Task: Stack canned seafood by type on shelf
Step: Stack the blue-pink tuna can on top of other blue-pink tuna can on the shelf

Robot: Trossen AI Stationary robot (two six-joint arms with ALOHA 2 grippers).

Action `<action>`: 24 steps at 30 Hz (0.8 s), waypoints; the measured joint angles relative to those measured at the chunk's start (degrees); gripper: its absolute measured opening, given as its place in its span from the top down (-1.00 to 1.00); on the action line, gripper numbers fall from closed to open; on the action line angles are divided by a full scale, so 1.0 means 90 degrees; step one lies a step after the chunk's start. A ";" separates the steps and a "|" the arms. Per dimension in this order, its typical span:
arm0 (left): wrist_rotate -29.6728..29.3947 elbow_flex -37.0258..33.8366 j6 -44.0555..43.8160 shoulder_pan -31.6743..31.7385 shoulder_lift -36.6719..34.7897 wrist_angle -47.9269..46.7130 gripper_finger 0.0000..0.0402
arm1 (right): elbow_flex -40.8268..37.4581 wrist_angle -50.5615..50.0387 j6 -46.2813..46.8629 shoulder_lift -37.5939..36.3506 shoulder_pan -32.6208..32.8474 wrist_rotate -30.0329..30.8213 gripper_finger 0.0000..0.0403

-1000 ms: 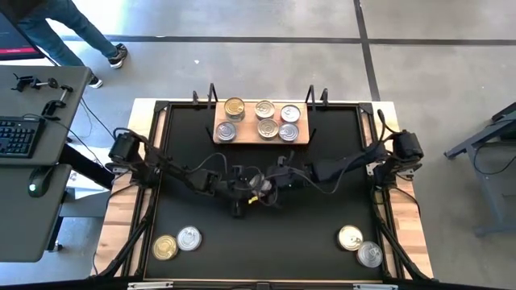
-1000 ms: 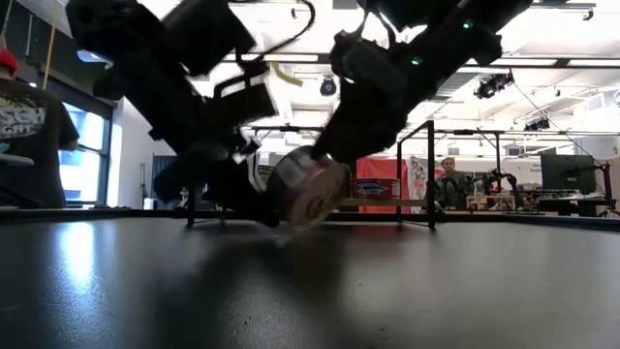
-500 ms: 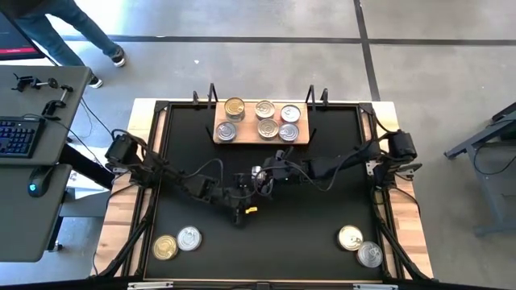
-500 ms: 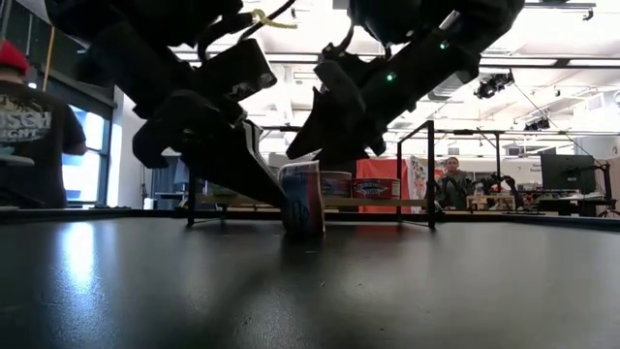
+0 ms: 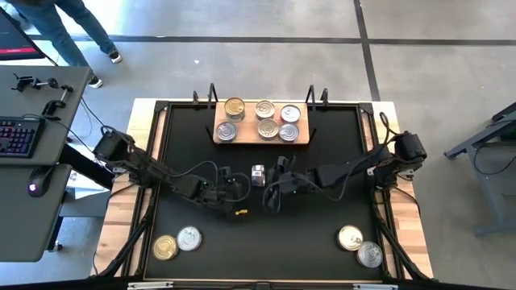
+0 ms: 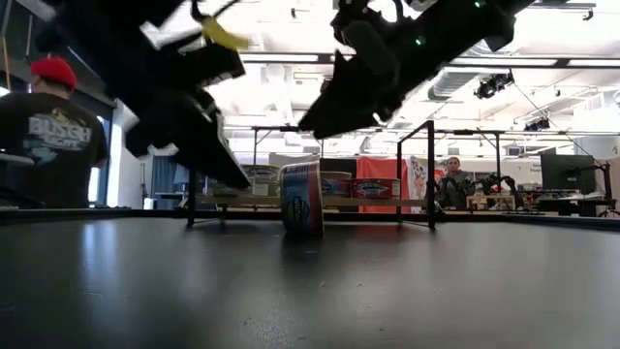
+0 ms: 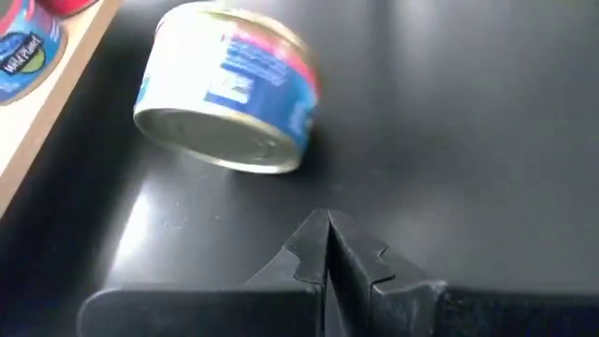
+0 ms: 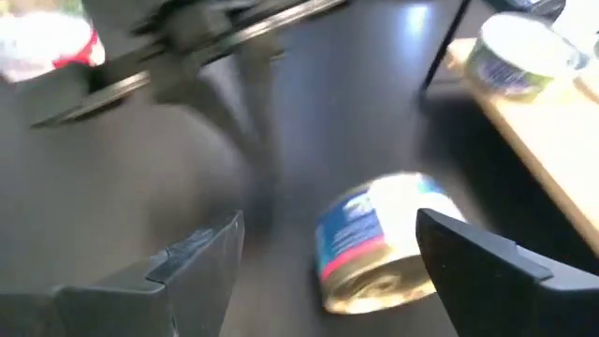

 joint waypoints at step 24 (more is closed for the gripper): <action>0.0871 -0.0107 0.1562 0.0517 0.0975 0.2768 1.00 | -0.0002 0.0384 -0.0867 0.1032 -0.0117 0.0336 -0.52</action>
